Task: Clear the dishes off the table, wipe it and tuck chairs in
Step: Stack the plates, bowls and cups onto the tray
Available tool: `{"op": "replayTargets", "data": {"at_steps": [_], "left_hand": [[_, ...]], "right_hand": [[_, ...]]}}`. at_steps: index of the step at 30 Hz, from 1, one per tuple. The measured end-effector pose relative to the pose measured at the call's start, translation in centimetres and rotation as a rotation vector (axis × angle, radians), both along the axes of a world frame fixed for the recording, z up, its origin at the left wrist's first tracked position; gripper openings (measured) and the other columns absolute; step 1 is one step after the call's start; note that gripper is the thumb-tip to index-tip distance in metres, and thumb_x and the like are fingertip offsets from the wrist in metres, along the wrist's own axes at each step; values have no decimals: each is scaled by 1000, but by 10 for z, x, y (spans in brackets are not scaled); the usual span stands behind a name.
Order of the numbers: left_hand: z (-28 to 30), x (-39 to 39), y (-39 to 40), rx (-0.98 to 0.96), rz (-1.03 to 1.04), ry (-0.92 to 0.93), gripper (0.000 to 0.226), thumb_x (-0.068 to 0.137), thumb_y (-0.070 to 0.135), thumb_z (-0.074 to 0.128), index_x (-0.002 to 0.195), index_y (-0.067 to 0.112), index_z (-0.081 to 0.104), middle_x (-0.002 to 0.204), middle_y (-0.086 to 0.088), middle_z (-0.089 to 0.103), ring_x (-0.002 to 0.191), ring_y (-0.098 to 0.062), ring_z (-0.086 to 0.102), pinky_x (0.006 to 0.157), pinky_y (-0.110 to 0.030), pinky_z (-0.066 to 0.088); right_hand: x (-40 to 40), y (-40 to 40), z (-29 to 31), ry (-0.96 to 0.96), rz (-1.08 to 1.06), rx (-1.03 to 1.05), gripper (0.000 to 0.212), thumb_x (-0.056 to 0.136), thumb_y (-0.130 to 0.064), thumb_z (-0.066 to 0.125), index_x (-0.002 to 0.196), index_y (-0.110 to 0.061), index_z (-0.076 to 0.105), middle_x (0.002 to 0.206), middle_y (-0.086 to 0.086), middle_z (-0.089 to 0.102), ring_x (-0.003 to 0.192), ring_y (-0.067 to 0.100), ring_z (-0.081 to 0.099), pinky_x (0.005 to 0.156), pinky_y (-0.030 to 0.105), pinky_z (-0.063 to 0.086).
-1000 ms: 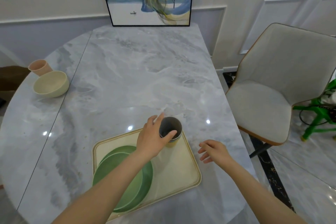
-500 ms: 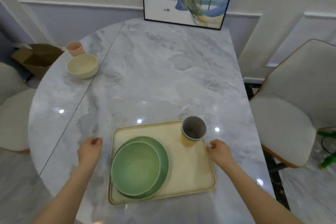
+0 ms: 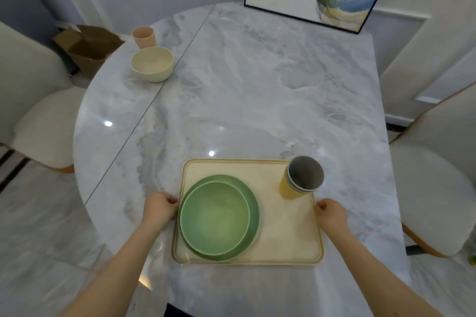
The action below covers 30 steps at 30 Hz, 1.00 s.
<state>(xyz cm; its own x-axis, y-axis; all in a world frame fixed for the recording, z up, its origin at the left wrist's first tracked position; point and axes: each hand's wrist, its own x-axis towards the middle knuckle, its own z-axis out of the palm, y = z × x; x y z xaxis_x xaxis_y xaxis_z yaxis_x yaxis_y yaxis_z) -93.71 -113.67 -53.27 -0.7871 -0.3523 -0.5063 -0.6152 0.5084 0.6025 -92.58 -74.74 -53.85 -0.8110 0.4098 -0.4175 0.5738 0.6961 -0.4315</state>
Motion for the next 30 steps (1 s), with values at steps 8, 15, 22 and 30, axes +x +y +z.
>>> {"op": "replayTargets", "data": {"at_steps": [8, 15, 22, 30], "left_hand": [[3, -1, -12, 33, 61, -12, 22, 77, -4, 69, 59, 7, 65, 62, -14, 64, 55, -27, 62, 42, -22, 54], [7, -2, -28, 65, 133, -4, 18, 73, -4, 72, 61, 7, 68, 68, -17, 68, 60, -31, 66, 58, -42, 60], [14, -13, -57, 59, 105, -6, 11, 75, -2, 70, 64, -1, 71, 69, -21, 69, 58, -30, 66, 49, -31, 58], [32, -29, -122, 86, 130, 8, 16, 76, -4, 67, 60, 0, 67, 71, -22, 68, 60, -30, 65, 50, -32, 58]], "right_hand": [[6, -18, -8, 150, -39, 1, 34, 76, 7, 44, 51, -11, 31, 51, 3, 30, 51, 16, 26, 49, 27, 20], [-1, -31, -9, 154, 0, 55, 28, 75, 7, 44, 52, -8, 37, 55, 6, 33, 51, 18, 30, 48, 27, 24], [-16, -62, 4, 130, 29, 105, 33, 75, 7, 42, 51, -11, 30, 56, 5, 31, 49, 17, 27, 46, 26, 20], [-32, -129, 32, 155, 48, 107, 31, 76, 7, 41, 52, -10, 30, 58, 6, 33, 51, 17, 29, 47, 26, 20]]}}
